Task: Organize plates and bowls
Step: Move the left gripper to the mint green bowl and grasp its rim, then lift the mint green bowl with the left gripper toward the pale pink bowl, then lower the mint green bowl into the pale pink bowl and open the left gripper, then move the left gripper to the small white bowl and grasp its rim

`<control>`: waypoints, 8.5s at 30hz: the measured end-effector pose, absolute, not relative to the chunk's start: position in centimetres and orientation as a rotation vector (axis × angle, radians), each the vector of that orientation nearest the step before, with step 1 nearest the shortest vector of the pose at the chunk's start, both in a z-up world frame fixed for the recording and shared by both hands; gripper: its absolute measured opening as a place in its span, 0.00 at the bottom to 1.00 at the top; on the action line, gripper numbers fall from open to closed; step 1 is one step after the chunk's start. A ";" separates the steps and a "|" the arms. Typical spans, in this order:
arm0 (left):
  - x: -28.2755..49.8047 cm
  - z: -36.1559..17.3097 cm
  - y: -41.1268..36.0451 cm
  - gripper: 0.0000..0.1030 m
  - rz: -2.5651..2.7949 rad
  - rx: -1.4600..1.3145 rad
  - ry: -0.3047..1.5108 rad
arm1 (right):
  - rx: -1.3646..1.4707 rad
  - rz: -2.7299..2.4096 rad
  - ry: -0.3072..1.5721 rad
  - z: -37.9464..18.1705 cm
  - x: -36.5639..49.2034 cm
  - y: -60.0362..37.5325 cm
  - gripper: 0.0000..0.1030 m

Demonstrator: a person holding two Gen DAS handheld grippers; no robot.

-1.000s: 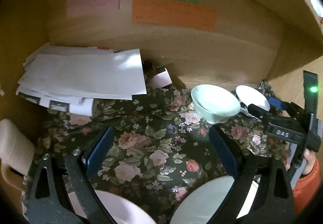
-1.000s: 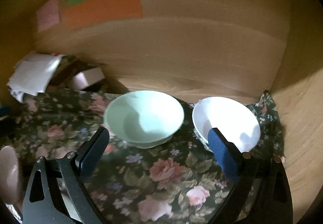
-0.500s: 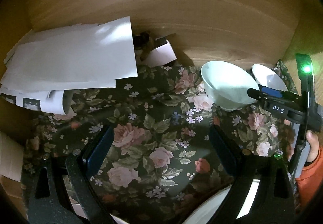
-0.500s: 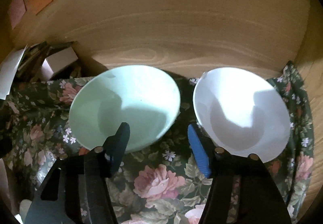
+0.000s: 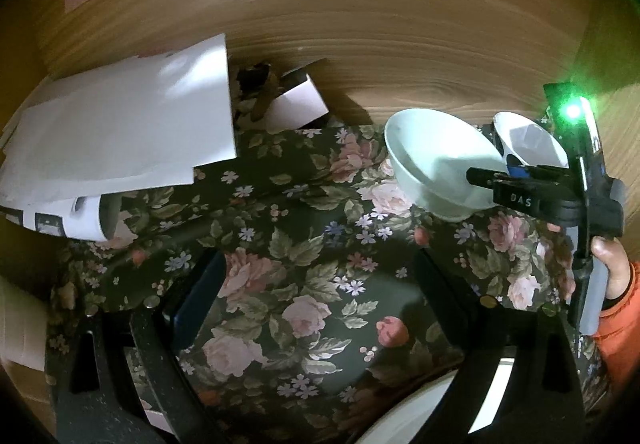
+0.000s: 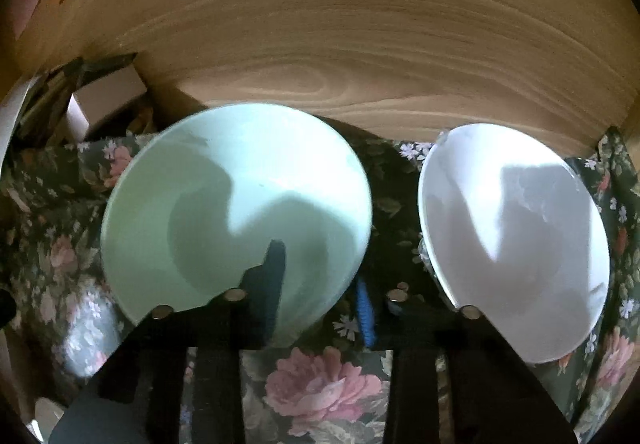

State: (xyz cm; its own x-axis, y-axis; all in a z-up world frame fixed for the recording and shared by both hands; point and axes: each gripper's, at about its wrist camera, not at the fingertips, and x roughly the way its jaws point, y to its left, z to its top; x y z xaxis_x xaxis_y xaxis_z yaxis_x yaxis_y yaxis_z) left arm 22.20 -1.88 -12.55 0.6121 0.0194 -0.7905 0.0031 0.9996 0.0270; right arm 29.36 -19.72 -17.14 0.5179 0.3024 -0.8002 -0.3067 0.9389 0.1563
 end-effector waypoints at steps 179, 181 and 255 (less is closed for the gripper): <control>5.9 -5.2 5.2 0.79 0.063 -0.049 0.640 | 0.020 0.585 0.626 -6.9 10.8 -15.0 0.76; 6.3 -4.7 4.4 0.82 0.034 -0.059 0.638 | 0.044 0.544 0.614 -6.6 11.4 -16.7 0.80; 25.3 -15.1 -7.6 0.86 -0.056 0.081 1.023 | 0.080 0.519 0.992 -17.5 22.9 -21.8 0.26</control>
